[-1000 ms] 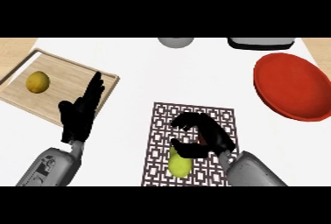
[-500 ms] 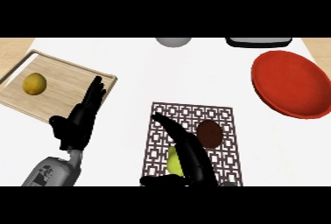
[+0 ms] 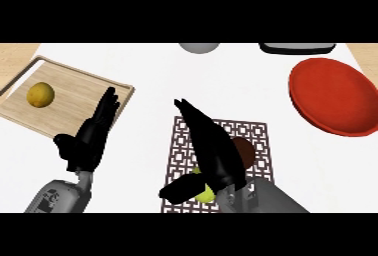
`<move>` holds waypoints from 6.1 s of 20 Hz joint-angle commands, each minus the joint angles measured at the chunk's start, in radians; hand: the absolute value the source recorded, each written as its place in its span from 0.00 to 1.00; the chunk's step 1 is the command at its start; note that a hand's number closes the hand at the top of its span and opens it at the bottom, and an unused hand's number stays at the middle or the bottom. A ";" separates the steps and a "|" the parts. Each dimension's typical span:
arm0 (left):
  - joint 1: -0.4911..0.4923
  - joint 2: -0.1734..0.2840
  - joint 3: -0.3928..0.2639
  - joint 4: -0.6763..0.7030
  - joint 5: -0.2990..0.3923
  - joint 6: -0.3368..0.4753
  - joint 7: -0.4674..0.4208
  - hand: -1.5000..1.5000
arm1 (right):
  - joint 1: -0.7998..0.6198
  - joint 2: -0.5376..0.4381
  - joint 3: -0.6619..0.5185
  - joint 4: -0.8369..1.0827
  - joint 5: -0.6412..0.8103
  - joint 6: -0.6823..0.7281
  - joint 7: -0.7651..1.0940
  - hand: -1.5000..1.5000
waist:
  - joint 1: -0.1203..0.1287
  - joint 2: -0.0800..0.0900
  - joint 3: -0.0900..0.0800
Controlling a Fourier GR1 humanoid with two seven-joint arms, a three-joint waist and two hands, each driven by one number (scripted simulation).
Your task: Pick the pear from the placemat and place it in the bowl
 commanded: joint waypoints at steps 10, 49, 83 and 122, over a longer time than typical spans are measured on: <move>-0.032 -0.050 -0.004 -0.004 -0.059 0.022 0.035 0.50 | -0.053 0.055 -0.056 0.196 -0.133 0.245 0.215 0.00 | -0.001 0.002 0.001; 0.060 -0.194 0.140 -0.095 -0.218 -0.145 0.106 0.50 | 0.333 0.084 -0.052 0.128 -0.096 0.148 -0.038 0.00 | 0.001 0.001 0.001; 0.039 -0.239 0.180 -0.035 -0.263 -0.172 0.060 0.50 | 0.172 0.083 -0.408 0.360 0.127 -0.231 -0.401 1.00 | 0.000 0.010 0.003; 0.063 -0.240 0.224 -0.023 -0.271 -0.214 0.026 0.50 | -0.393 -0.256 -0.765 0.513 0.581 -0.030 -0.165 1.00 | 0.002 0.004 0.001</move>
